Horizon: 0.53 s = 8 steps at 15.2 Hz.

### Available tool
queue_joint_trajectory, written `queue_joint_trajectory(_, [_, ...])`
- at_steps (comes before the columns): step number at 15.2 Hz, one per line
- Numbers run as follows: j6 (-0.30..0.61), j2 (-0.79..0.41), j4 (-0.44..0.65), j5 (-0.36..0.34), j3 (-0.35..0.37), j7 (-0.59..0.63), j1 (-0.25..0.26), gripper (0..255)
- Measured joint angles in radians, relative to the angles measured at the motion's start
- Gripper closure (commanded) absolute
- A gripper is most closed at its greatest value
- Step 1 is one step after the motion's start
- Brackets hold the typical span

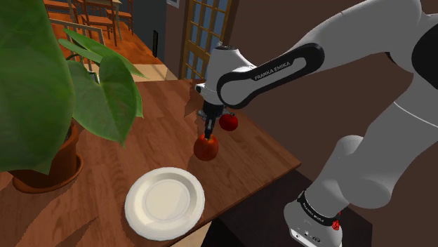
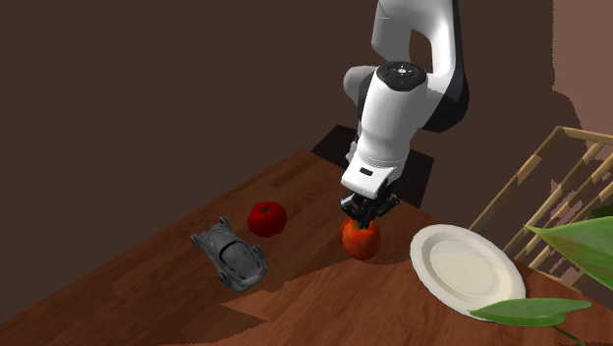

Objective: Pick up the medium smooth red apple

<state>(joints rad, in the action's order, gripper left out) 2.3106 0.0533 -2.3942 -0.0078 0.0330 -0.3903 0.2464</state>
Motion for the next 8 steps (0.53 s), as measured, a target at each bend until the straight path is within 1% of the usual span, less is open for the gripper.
queue_joint_trajectory(5, [0.001, 0.000, 0.000, 0.000, 0.000, -0.001, 0.000, 255])
queue_joint_trajectory(8, [-0.028, 0.018, 0.010, 0.001, 0.000, -0.001, 0.000, 255])
